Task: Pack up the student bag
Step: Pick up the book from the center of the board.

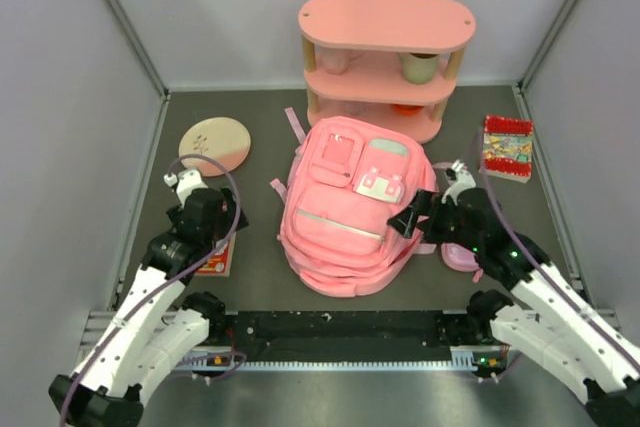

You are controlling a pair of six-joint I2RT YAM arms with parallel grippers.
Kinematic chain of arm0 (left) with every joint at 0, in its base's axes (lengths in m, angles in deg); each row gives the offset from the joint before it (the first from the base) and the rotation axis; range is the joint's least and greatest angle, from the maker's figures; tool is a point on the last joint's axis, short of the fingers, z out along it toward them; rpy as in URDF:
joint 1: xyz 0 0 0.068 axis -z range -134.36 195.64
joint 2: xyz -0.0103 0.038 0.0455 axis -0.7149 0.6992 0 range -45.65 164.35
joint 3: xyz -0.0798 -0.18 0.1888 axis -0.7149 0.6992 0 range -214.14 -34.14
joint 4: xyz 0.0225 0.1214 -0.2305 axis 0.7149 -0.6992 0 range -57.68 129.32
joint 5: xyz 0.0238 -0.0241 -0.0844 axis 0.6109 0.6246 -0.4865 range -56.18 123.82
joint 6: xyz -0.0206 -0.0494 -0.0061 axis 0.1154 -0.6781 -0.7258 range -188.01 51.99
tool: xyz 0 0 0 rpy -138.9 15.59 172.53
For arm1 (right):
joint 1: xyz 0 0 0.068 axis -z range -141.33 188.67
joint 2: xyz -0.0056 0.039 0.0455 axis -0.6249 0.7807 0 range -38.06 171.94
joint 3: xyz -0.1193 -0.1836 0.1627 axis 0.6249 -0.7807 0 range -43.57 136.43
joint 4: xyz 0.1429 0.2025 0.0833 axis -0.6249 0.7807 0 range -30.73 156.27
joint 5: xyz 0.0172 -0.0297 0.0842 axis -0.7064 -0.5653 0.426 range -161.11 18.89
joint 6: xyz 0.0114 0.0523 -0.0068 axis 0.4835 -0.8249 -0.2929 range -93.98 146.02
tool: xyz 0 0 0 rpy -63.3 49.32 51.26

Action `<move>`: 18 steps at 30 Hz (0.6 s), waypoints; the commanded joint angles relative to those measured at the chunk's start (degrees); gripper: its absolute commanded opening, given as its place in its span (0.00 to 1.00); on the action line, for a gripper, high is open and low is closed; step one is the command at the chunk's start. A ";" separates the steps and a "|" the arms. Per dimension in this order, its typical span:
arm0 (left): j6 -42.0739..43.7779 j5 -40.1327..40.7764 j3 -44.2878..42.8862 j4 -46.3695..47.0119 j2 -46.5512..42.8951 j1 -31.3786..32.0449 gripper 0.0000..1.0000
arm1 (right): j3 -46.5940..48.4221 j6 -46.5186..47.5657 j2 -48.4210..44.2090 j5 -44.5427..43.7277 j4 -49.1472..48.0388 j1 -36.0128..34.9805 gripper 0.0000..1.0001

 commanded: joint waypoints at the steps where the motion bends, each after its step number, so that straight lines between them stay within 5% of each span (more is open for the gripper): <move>1: 6.24 -6.06 0.37 3.99 2.45 -10.49 0.99 | 4.21 -2.72 -6.79 6.70 -3.35 -1.12 0.96; 8: 7.22 -11.34 -1.29 7.51 9.04 -29.65 0.99 | 10.08 -3.86 8.92 10.40 -13.27 -11.92 0.96; 18: 4.14 -14.68 3.88 20.43 17.74 -38.19 0.98 | 20.90 -8.79 32.30 3.99 -23.83 -22.82 0.96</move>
